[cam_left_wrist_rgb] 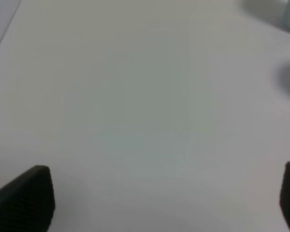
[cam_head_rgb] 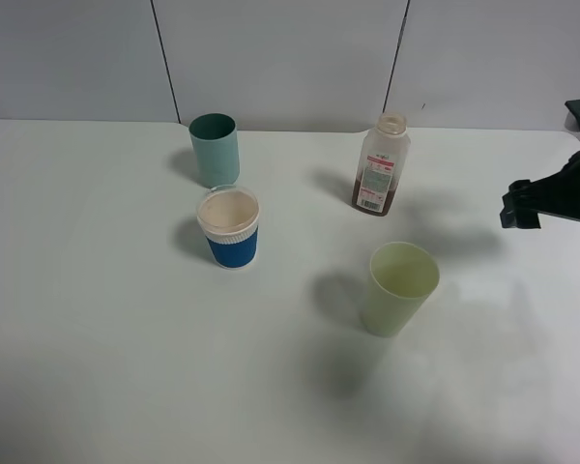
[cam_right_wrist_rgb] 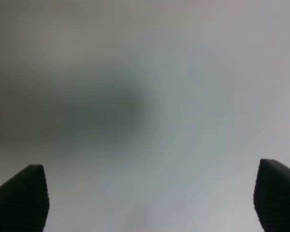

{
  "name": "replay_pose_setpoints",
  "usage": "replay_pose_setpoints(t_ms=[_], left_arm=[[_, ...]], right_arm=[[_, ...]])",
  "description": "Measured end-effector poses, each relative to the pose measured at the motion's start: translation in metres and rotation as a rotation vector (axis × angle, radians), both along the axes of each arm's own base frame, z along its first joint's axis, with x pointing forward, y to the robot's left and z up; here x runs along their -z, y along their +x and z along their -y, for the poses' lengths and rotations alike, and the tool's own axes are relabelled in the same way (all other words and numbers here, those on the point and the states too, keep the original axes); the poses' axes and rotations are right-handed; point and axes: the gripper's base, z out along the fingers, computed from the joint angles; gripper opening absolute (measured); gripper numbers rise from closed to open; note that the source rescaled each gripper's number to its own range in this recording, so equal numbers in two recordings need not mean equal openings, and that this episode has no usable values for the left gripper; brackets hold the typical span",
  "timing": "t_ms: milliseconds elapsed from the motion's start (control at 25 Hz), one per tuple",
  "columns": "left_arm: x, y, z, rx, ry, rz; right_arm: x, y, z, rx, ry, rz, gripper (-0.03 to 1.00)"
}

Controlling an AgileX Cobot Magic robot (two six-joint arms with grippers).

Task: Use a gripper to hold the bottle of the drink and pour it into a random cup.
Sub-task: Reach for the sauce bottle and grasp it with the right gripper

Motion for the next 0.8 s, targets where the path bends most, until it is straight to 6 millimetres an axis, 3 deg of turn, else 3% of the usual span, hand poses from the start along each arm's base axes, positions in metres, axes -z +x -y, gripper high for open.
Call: replay_pose_setpoints(t_ms=[320,640,800], left_arm=[[0.000,0.000,0.000,0.000,0.000,0.000],[0.000,0.000,0.000,0.000,0.000,0.000],[0.000,0.000,0.000,0.000,0.000,0.000]], right_arm=[[0.010,0.018,-0.012,-0.131,-0.038,0.127,0.92],[0.047,0.026,-0.017,-0.251,-0.077,0.144,1.00],[0.052,0.030,-0.020,-0.289,-0.077,0.180,1.00]])
